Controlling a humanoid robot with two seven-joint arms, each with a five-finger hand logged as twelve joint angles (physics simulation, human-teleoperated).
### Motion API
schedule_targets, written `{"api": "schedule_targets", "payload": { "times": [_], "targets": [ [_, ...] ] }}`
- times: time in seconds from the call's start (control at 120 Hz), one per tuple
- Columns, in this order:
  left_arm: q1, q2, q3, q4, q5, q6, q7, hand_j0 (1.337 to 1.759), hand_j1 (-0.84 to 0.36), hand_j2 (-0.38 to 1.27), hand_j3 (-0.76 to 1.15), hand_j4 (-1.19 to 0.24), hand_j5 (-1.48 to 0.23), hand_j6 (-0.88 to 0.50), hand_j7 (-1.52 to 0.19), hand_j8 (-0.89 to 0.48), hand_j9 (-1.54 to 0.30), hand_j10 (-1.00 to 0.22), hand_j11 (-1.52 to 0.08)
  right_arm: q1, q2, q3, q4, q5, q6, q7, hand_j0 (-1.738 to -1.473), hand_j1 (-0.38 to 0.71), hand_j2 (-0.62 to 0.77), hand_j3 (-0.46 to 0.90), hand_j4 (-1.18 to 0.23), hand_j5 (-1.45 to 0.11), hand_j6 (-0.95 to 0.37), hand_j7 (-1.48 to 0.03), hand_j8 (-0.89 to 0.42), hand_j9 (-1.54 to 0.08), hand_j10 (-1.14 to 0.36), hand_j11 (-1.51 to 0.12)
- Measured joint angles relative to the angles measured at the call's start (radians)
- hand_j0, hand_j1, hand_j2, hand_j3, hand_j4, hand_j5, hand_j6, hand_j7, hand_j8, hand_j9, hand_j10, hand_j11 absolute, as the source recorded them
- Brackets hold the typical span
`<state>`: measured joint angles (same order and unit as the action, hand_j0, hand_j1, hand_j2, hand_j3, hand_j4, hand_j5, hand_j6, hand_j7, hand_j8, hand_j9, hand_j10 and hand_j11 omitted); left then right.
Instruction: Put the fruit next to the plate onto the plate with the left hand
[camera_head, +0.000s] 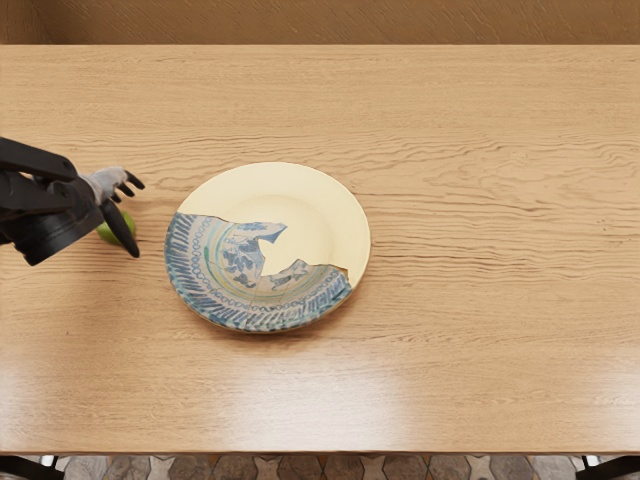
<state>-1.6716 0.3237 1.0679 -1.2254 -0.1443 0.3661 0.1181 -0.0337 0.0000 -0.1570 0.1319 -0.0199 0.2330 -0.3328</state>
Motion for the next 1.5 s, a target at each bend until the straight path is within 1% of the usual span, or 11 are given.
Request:
{"api": "schedule_targets", "payload": {
  "times": [0.183,0.35,0.55,0.958,1.217,1.5],
  "targets": [
    [0.024,-0.019,0.000,-0.004,-0.001,0.076,-0.002,1.658,0.05,0.05,0.00,-0.25,-0.33,-0.25,-0.33,-0.25,-0.33,-0.25,-0.33,0.000,0.000,0.000,0.000,0.000,0.000,0.000,-1.658,-0.35,0.00,0.00,0.00,0.00,0.00,0.00,0.00,0.00,0.00,0.00],
    [0.031,-0.023,0.001,-0.011,-0.001,0.113,-0.002,1.658,-0.02,0.06,0.00,-0.31,-0.40,-0.31,-0.40,-0.31,-0.40,-0.31,-0.40,0.000,0.000,0.000,0.000,0.000,0.000,0.000,-1.658,-0.35,0.00,0.00,0.00,0.00,0.00,0.00,0.00,0.00,0.00,0.00],
    [0.032,-0.014,0.002,-0.018,-0.001,0.122,-0.002,1.658,-0.08,0.07,0.00,-0.36,-0.46,-0.36,-0.46,-0.36,-0.46,-0.36,-0.46,0.000,0.000,0.000,0.000,0.000,0.000,0.000,-1.658,-0.35,0.00,0.00,0.00,0.00,0.00,0.00,0.00,0.00,0.00,0.00],
    [0.033,0.000,0.010,-0.019,-0.001,0.125,-0.002,1.658,-0.13,0.08,0.00,-0.40,-0.52,-0.40,-0.52,-0.40,-0.52,-0.40,-0.52,0.000,0.000,0.000,0.000,0.000,0.000,0.000,-1.658,-0.35,0.00,0.00,0.00,0.00,0.00,0.00,0.00,0.00,0.00,0.00],
    [0.047,0.000,0.010,-0.018,-0.001,0.143,-0.001,1.658,-0.17,0.09,0.00,-0.43,-0.56,-0.43,-0.56,-0.43,-0.56,-0.43,-0.56,0.000,0.000,0.000,0.000,0.000,0.000,0.000,-1.658,-0.35,0.00,0.00,0.00,0.00,0.00,0.00,0.00,0.00,0.00,0.00],
    [0.052,-0.006,0.010,-0.017,-0.002,0.148,-0.001,1.658,-0.24,0.10,0.00,-0.50,-0.66,-0.50,-0.66,-0.51,-0.66,-0.50,-0.66,0.000,0.000,0.000,0.000,0.000,0.000,0.000,-1.658,-0.35,0.00,0.00,0.00,0.00,0.00,0.00,0.00,0.00,0.00,0.00]
  ]
}}
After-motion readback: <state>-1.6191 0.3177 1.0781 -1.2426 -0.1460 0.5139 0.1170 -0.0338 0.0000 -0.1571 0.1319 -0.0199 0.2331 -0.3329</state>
